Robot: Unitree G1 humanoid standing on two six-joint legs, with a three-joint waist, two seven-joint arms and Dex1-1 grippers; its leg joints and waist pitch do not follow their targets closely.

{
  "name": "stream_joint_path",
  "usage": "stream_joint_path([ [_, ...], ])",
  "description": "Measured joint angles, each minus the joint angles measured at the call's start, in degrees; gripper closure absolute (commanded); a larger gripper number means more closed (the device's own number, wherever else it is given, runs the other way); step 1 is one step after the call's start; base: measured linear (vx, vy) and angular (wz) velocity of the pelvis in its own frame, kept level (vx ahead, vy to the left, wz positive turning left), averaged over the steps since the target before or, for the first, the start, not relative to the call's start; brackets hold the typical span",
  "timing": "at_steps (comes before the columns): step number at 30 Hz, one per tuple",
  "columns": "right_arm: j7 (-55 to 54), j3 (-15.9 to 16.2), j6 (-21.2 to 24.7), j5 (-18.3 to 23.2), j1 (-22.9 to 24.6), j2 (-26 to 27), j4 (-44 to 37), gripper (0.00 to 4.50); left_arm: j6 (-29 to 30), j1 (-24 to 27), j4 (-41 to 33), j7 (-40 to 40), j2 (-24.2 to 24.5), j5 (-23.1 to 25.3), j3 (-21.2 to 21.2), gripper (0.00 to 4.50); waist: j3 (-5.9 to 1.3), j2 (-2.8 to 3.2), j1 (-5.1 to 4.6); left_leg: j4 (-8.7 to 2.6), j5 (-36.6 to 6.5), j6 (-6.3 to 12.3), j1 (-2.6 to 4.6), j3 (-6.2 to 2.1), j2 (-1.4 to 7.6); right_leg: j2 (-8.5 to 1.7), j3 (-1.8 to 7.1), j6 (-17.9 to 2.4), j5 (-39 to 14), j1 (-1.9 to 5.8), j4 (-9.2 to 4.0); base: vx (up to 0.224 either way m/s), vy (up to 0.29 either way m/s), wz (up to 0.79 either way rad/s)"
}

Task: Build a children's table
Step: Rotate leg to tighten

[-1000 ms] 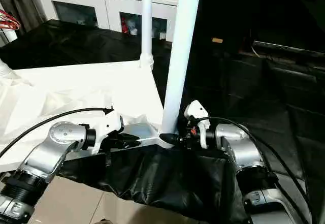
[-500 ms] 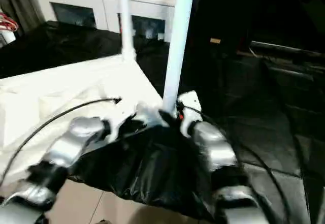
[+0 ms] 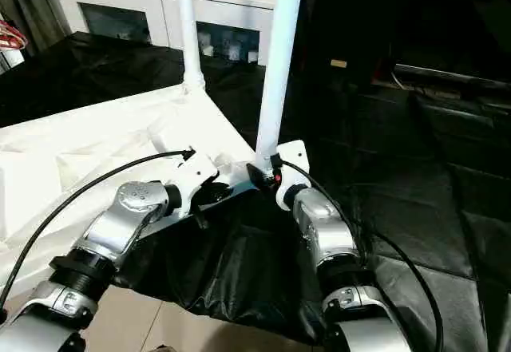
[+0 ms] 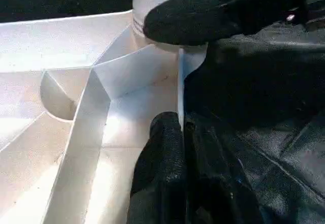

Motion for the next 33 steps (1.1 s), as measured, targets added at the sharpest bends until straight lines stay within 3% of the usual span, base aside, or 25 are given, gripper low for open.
stream_joint_path([
  [11, 27.14, 6.11, 1.48, 2.01, 3.54, -12.15, -6.44, 0.73, -1.49, 4.72, -6.67, -13.20, 6.87, -4.12, -0.49, 4.50, 0.02, -0.01, 0.19, -0.04, 0.00, 0.01, -0.05, 0.00, 0.01, 0.01, -0.02, -0.01, -0.04, -0.05, 0.00, 0.000, 0.000, 0.00],
  [17, 35.75, 8.91, 1.78, 3.13, 3.90, -14.29, -8.94, 0.73, -1.49, 6.76, -10.20, -19.64, 9.78, -6.28, -2.09, 4.50, 0.04, -0.06, 0.47, -0.03, 0.01, 0.01, -0.05, 0.00, 0.01, 0.01, -0.03, -0.01, -0.04, -0.04, 0.01, 0.000, 0.000, 0.00],
  [18, 36.89, 9.09, 1.82, 3.38, 4.03, -14.44, -9.32, 0.97, -1.49, 6.93, -10.68, -20.34, 10.25, -6.64, -2.15, 4.50, 0.05, -0.07, 0.53, -0.02, 0.01, 0.01, -0.05, 0.00, 0.01, 0.01, -0.03, -0.01, -0.03, -0.04, 0.01, 0.000, 0.000, 0.00],
  [21, 38.45, 9.56, 2.47, 3.68, 4.38, -14.91, -9.98, 1.10, -1.44, 7.54, -11.79, -22.14, 11.58, -7.20, -2.54, 4.50, 0.07, -0.10, 0.44, -0.01, 0.00, 0.01, -0.05, 0.00, 0.01, 0.01, -0.02, -0.01, -0.03, -0.04, 0.00, 0.000, 0.000, 0.00],
  [28, 40.32, 10.56, 2.86, 3.96, 4.90, -15.80, -11.31, 1.86, -1.34, 8.05, -12.80, -23.71, 12.37, -7.39, -2.62, 4.50, 0.13, -0.27, 0.44, -0.01, 0.01, 0.01, -0.05, 0.00, 0.02, 0.01, -0.03, -0.01, -0.03, -0.04, 0.01, 0.000, 0.000, 0.00],
  [33, 40.68, 10.61, 3.47, 4.32, 5.26, -15.85, -11.87, 2.03, -1.17, 8.11, -12.89, -23.93, 12.50, -7.53, -2.70, 4.50, 0.15, -0.34, 0.44, -0.01, 0.00, 0.01, -0.05, 0.00, 0.02, 0.01, -0.03, -0.01, -0.04, -0.04, 0.01, 0.000, 0.000, 0.00],
])
